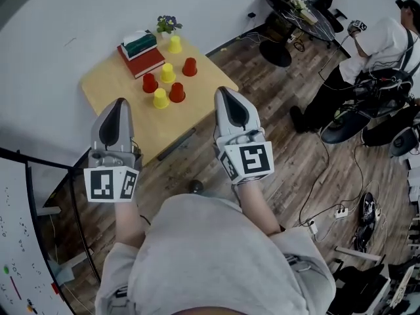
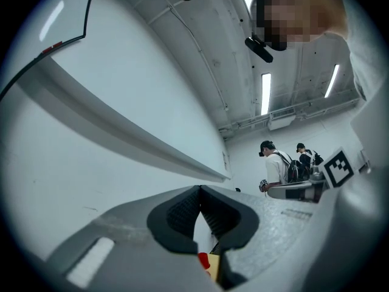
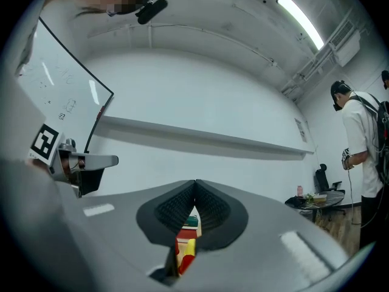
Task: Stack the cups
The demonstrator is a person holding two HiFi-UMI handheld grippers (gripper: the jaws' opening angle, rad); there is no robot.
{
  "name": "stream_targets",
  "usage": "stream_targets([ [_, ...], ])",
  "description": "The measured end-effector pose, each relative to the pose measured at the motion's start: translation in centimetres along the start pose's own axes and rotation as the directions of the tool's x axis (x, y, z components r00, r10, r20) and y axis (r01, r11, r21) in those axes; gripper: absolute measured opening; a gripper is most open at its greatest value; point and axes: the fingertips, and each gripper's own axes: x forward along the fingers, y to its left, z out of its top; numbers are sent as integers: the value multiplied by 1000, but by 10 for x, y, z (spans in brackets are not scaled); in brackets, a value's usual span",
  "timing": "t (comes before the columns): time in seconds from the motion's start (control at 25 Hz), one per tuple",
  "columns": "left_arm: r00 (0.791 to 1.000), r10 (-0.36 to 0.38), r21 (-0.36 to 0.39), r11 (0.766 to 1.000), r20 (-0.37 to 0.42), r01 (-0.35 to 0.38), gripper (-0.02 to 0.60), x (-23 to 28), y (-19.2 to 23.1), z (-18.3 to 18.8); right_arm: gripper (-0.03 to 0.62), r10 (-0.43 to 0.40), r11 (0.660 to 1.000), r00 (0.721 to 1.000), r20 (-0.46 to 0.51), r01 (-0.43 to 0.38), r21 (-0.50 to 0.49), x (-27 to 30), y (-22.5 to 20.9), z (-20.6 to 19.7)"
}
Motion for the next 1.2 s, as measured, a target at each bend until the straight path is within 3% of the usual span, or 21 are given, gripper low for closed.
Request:
stream_targets([
  [0.56,997,65,15,998,-34,-65,5,41,3,-21,3,60,996,998,-10,-60,60,44,-36,-24],
  [1.2,998,15,-23,1000,-66,-17,5,109,31,-57,3,40,996,993,-110,-31,82,104,-57,-70],
])
